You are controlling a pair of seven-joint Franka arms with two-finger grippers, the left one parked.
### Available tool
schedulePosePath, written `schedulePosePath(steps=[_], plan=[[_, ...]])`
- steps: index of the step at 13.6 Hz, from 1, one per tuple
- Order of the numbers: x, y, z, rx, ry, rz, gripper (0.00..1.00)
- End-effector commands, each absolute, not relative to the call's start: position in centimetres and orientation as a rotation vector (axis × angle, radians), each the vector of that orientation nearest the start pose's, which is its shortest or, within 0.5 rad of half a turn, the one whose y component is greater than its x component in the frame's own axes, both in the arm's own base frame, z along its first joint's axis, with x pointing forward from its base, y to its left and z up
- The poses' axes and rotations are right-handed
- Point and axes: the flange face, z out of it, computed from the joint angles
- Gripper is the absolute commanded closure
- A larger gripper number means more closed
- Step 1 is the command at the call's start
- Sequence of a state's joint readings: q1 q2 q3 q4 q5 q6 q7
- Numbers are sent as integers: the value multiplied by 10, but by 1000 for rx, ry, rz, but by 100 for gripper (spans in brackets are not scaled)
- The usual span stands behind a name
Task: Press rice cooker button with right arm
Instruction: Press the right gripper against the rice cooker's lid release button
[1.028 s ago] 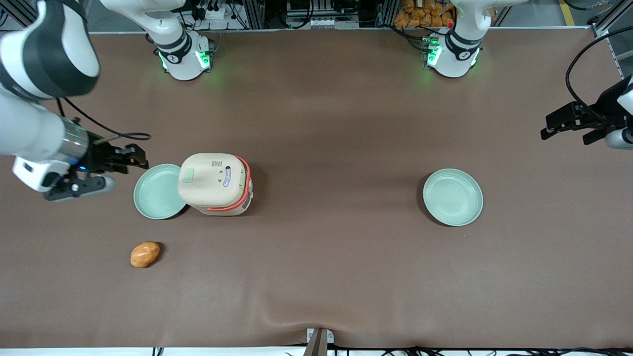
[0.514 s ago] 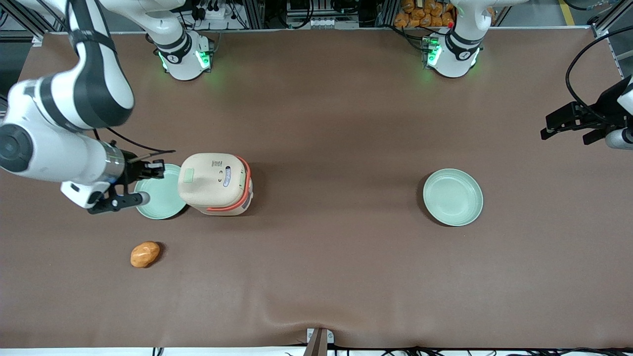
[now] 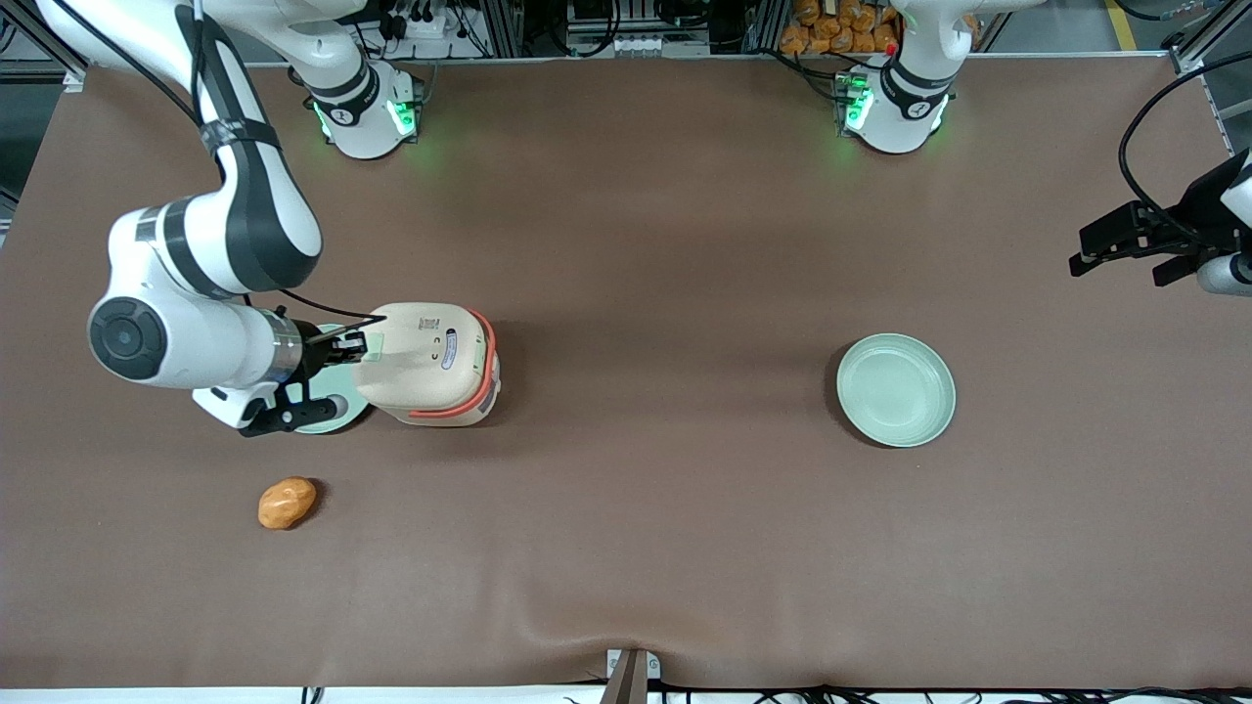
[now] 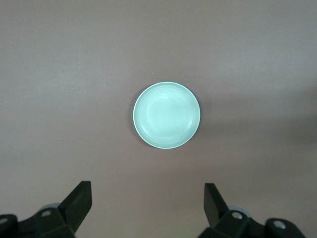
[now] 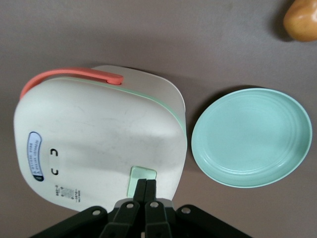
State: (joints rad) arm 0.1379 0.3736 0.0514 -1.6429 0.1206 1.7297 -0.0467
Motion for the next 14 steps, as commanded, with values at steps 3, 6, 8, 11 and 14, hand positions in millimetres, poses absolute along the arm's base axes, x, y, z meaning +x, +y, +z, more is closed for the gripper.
schedulePosePath(steps=[3,6,8,11,14], plan=[[610,131,361,-2968,-274,496,100],[606,133,354,-2965,-280,524,100],[605,136,354,-2964,-287,529,100],[605,136,349,-2963,-293,538,100],[605,138,345,-2962,-299,545,100]])
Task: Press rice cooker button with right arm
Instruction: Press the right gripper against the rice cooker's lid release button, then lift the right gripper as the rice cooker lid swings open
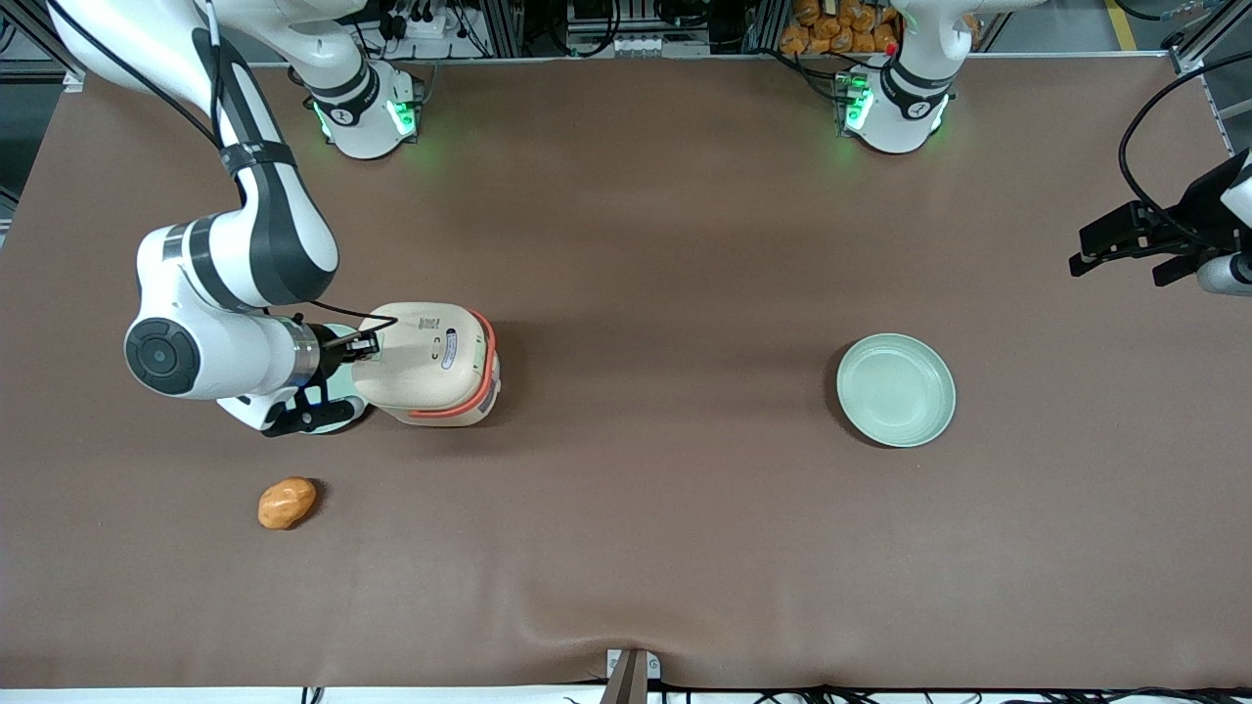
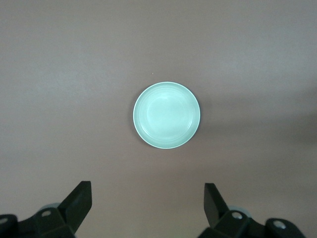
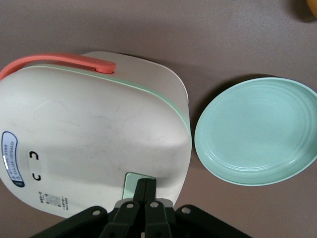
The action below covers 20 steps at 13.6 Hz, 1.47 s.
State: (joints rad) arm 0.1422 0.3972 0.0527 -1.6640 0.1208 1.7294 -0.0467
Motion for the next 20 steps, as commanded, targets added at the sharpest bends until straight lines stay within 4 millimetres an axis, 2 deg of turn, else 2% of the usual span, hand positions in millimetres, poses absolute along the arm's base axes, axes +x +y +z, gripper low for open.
schedulePosePath(steps=[1,4,7,8,10,12,14,15,17,18,19,20], plan=[[605,141,343,-2962,-308,548,100],[605,142,336,-2960,-310,561,100],[605,143,340,-2960,-316,555,100],[606,144,347,-2963,-319,537,100],[615,144,374,-2973,-315,461,100],[623,146,406,-2975,-324,399,85],[630,147,434,-2982,-329,314,46],[633,147,445,-2983,-329,281,36],[637,147,460,-2984,-332,233,8],[635,147,471,-2985,-338,203,6],[635,146,477,-2986,-337,187,0],[635,146,485,-2986,-340,163,0]])
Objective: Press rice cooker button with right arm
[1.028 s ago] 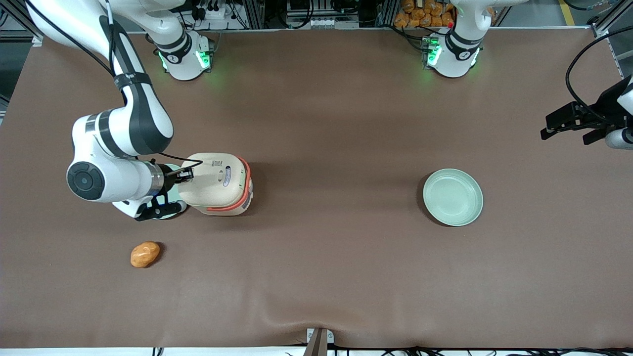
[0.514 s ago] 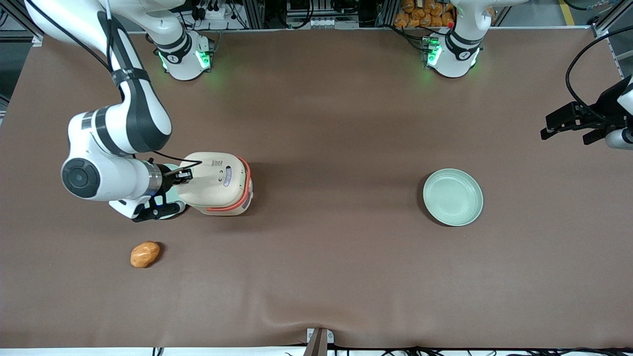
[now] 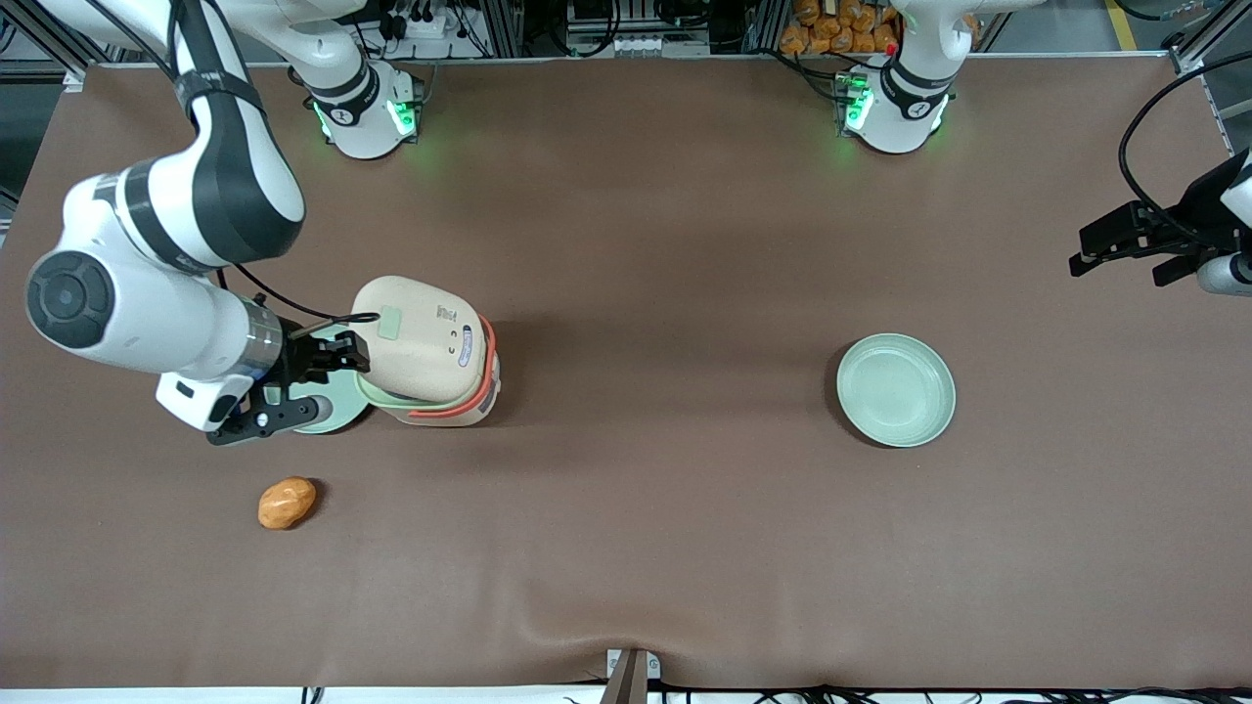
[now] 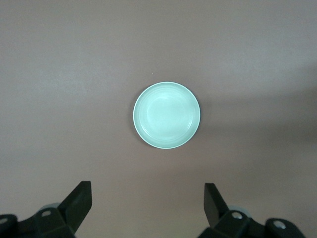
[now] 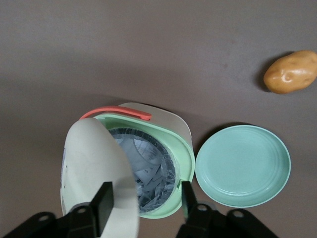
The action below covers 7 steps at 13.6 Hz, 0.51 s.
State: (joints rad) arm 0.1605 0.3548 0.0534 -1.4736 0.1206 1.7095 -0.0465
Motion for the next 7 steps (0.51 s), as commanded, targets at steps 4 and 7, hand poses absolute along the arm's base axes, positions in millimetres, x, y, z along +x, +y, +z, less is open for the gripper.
schedulePosePath(steps=[4,7], plan=[[630,142,523,-2985,-349,65,0],[615,135,567,-2989,-342,-32,0]])
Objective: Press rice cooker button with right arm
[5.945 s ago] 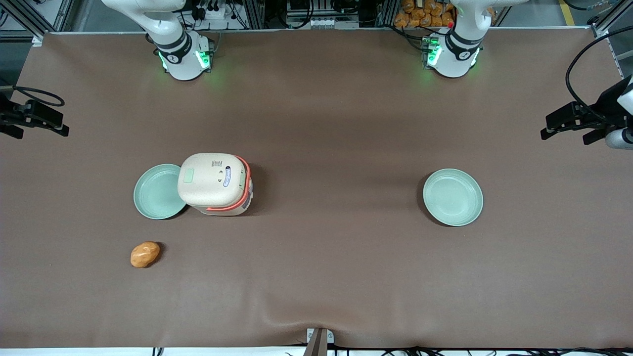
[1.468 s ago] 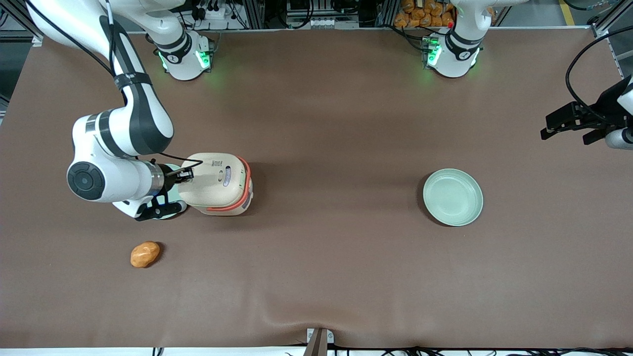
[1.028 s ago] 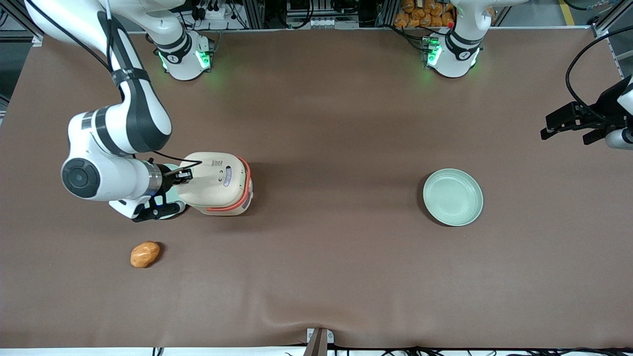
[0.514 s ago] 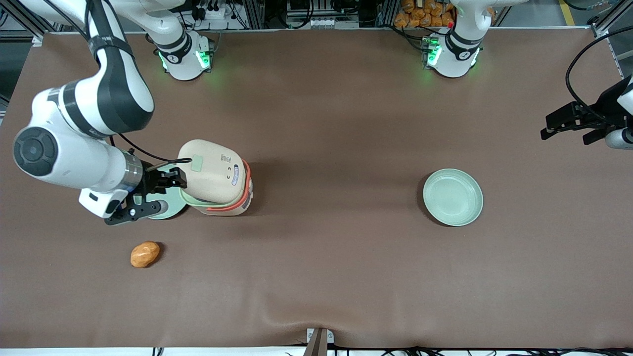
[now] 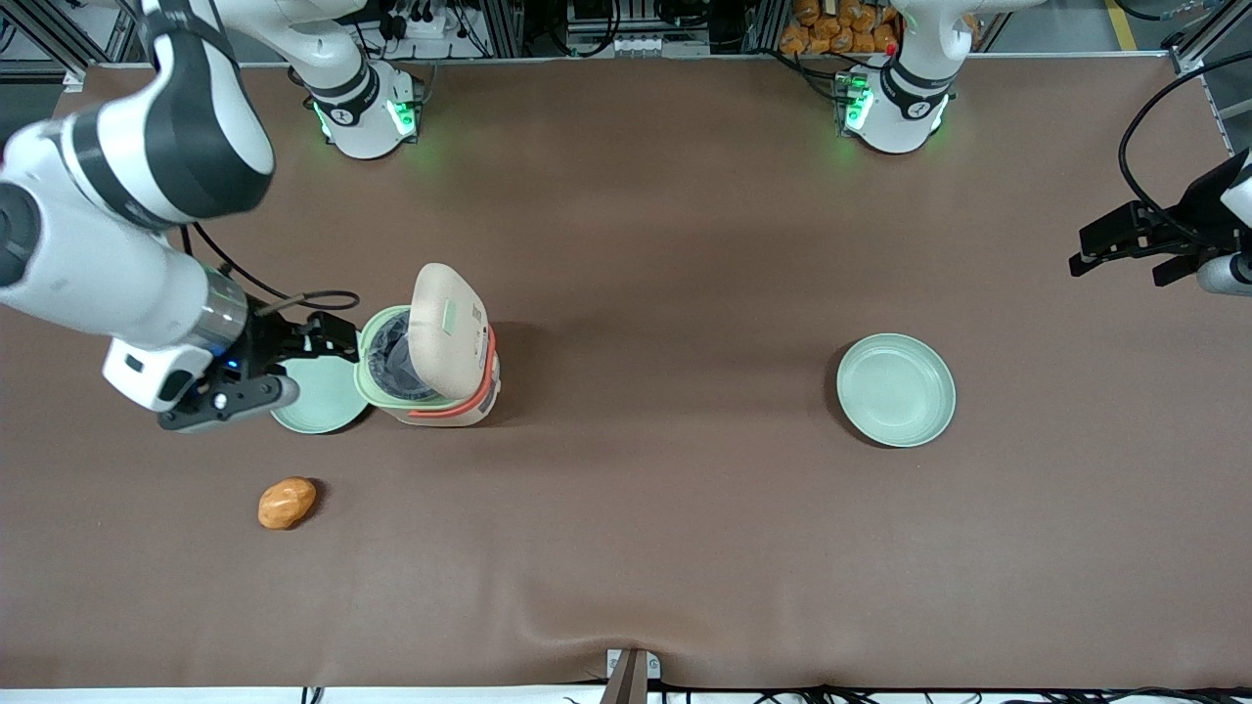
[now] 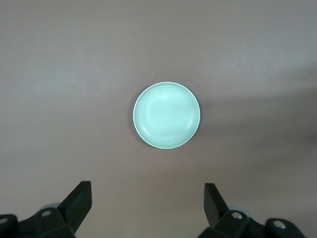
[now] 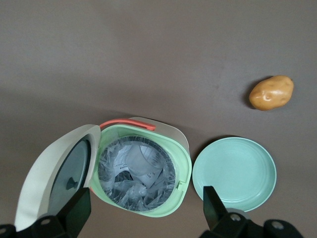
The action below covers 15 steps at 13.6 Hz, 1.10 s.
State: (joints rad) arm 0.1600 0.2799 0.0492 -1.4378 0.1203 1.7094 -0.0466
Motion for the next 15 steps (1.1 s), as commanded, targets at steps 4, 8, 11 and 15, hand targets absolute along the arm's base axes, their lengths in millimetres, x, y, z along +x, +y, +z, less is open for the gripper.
schedulePosePath(steps=[4,8,11,15], plan=[[590,103,624,-3006,-294,-71,0],[544,19,670,-3071,-107,117,0],[539,-4,672,-3100,-48,134,0],[535,-11,676,-3138,-38,142,0]])
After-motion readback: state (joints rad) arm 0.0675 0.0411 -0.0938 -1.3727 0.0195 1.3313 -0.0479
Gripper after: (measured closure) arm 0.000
